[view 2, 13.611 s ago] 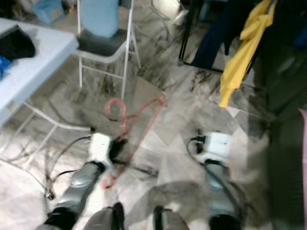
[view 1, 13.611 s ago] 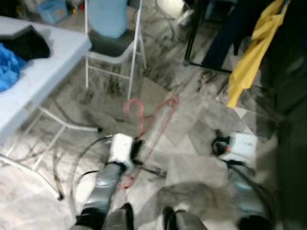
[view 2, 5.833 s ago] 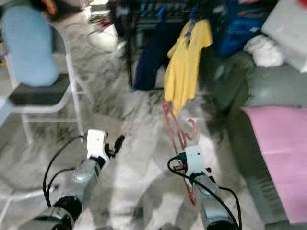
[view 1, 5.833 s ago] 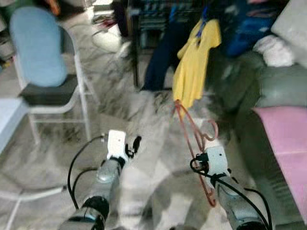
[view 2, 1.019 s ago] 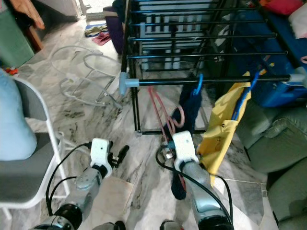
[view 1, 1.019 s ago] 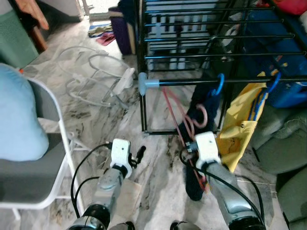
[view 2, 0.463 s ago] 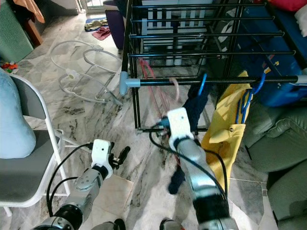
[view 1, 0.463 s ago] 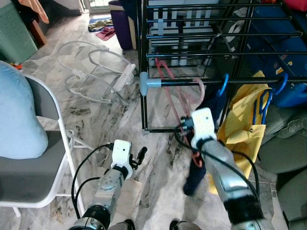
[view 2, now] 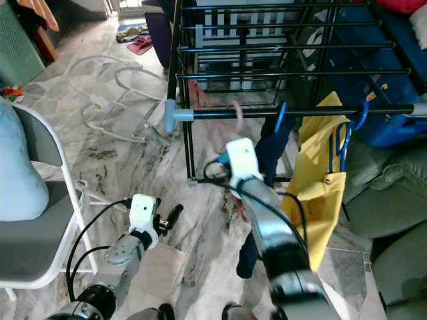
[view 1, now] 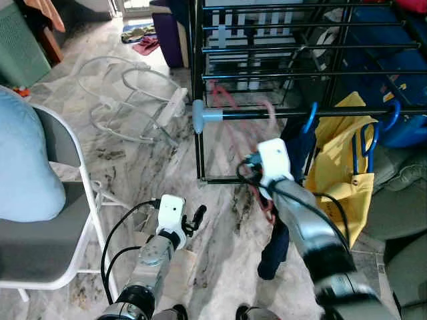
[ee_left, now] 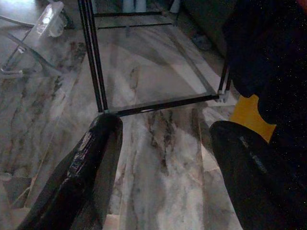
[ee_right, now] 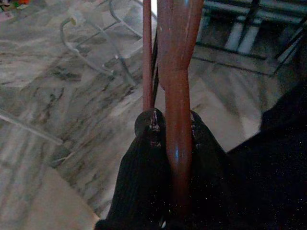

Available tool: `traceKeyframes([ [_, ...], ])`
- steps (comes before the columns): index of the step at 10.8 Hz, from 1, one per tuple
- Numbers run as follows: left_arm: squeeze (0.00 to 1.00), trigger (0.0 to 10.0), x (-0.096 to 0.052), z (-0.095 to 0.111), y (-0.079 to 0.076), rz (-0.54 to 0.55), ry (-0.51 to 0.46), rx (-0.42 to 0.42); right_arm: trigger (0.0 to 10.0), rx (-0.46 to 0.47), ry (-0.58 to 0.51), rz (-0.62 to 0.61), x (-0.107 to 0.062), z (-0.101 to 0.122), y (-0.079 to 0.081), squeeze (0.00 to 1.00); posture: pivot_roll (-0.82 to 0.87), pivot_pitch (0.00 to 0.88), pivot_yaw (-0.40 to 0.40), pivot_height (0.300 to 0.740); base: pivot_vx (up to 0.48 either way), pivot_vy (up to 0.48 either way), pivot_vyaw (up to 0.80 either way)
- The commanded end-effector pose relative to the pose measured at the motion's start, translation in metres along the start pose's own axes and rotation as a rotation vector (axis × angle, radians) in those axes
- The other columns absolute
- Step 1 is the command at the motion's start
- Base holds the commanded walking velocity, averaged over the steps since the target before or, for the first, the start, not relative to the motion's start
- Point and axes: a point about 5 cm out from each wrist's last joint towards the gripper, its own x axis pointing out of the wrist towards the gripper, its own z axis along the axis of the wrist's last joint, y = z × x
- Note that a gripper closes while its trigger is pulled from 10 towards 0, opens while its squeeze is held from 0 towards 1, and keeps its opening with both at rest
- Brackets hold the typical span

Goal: Hang hanger

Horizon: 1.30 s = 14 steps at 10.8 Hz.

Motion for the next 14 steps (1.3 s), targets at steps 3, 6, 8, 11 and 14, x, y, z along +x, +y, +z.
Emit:
traceKeyframes([
  [3,0.0,10.0,-0.003,-0.004,0.001,-0.001,0.014,-0.001,10.0,0.026,0.058,0.048,0.013,0.0,0.015,0.0,-0.11,0.188,0.035,0.74,0.0,0.0,0.0],
  [6,0.0,10.0,-0.005,-0.006,0.0,-0.001,0.017,-0.005,10.0,0.059,0.112,0.032,0.023,-0.004,0.03,0.0,-0.1,0.192,0.031,0.74,0.0,0.0,0.0],
  [8,0.0,10.0,-0.005,-0.006,0.001,-0.004,0.021,-0.004,10.0,0.041,0.106,0.023,0.027,0.0,0.037,0.0,-0.1,0.192,0.033,0.74,0.0,0.0,0.0],
  [11,0.0,10.0,-0.004,-0.006,0.0,-0.013,0.026,-0.004,10.0,0.063,0.108,0.014,0.028,-0.005,0.038,1.0,-0.09,0.19,0.033,0.74,0.0,0.0,0.0],
  [14,0.0,10.0,-0.004,-0.008,-0.003,-0.026,0.038,-0.003,10.0,0.024,0.093,0.037,0.025,-0.01,0.044,1.0,-0.1,0.19,0.039,0.74,0.0,0.0,0.0],
])
